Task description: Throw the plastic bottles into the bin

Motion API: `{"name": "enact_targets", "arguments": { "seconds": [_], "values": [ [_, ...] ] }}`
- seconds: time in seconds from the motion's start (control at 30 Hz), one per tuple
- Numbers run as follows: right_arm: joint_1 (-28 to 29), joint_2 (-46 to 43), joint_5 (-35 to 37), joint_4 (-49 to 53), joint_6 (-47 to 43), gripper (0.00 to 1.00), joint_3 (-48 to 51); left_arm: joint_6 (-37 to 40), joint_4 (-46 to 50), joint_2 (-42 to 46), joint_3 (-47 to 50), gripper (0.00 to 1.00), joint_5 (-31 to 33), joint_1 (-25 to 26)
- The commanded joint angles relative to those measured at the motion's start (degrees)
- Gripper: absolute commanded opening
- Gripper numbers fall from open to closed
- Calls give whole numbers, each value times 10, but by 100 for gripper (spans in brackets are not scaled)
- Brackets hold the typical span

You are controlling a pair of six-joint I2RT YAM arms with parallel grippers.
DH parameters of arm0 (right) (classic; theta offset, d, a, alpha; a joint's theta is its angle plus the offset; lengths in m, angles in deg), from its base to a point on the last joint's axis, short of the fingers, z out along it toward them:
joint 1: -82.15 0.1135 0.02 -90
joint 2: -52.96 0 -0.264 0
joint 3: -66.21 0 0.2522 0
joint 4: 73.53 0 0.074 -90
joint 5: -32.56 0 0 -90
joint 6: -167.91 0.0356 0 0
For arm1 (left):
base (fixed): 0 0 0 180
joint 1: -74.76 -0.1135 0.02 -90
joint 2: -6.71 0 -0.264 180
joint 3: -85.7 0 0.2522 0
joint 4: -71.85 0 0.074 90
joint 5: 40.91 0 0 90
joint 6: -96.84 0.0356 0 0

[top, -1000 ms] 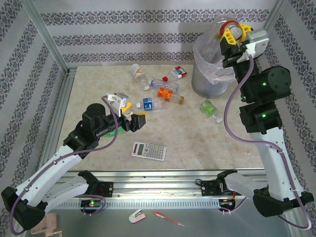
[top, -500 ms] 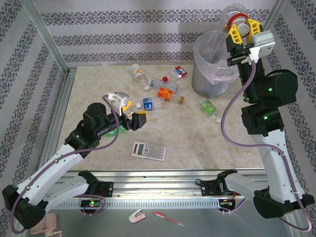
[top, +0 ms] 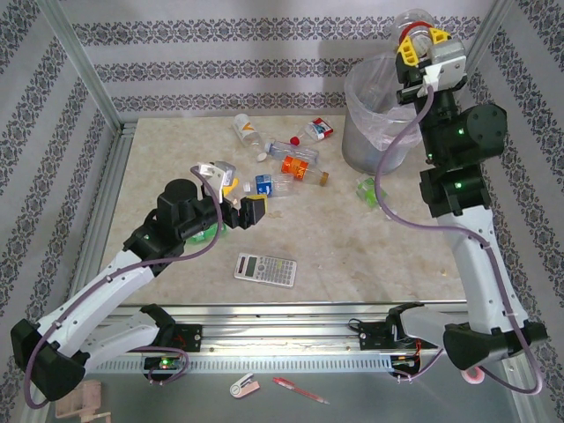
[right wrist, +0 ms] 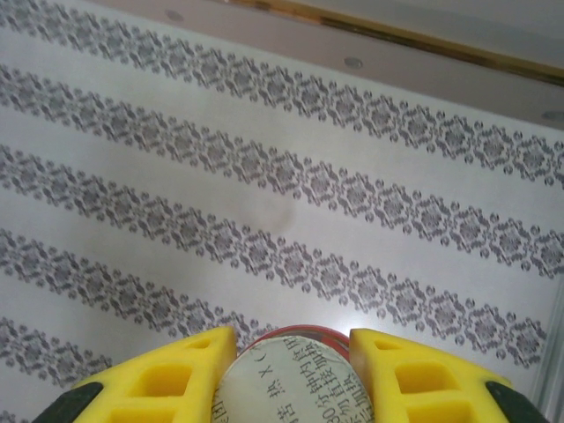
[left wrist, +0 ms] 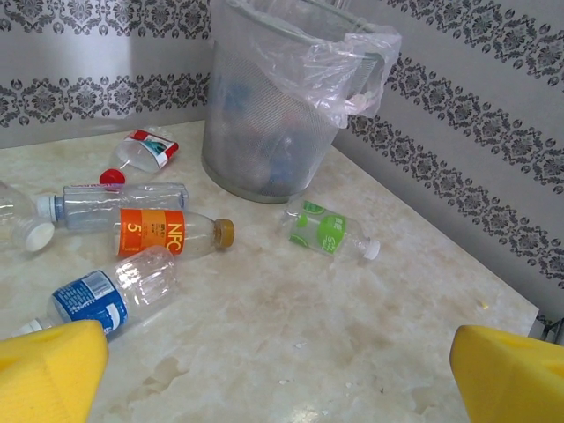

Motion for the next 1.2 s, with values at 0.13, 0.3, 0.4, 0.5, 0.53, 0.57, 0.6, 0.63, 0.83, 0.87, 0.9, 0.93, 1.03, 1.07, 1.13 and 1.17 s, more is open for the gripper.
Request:
{"name": "enact_targets", "arguments": {
  "seconds": [0.13,0.3,0.4,0.5,0.53,0.57,0.6,0.63,0.83,0.87,0.9,0.93,1.03,1.07,1.13,1.17],
  "values": [
    [-67,113,0,45,122,0,25,5,-15,-19,-41,100,12,6],
    [-86,190,2,140,175,31,-10,14,29,-45,-77,100,7,6],
    [-90,197,-7,163,185,53,-26,14,47,-50,-92,100,16,6],
    [-90,189,-31,167,180,63,-43,9,51,-49,-95,100,22,6],
    [-90,188,-37,173,179,66,-52,6,53,-49,-96,100,25,6],
    [-90,185,-42,181,180,69,-62,4,55,-47,-96,100,28,6],
    [-90,184,-46,188,182,71,-69,2,56,-46,-94,100,29,6],
    [-90,181,-55,195,184,73,-76,-2,57,-44,-93,100,34,6],
    [-89,163,-107,217,195,85,-92,-37,73,-26,-80,100,91,5],
    [-89,159,-115,219,198,86,-93,-42,78,-24,-79,100,102,5],
    [-89,155,-122,220,200,88,-92,-49,85,-21,-78,100,118,4],
    [-89,151,-130,222,206,89,-92,-58,95,-19,-79,100,136,3],
    [-88,139,-164,227,216,91,-89,-86,138,-17,-85,100,180,-2],
    [-87,134,-172,227,218,91,-87,-96,149,-17,-87,100,189,-5],
    [-83,123,-189,228,222,92,-80,-118,169,-17,-90,100,204,-10],
    [-80,120,-196,230,222,93,-79,-128,178,-17,-90,100,209,-12]
  ]
}}
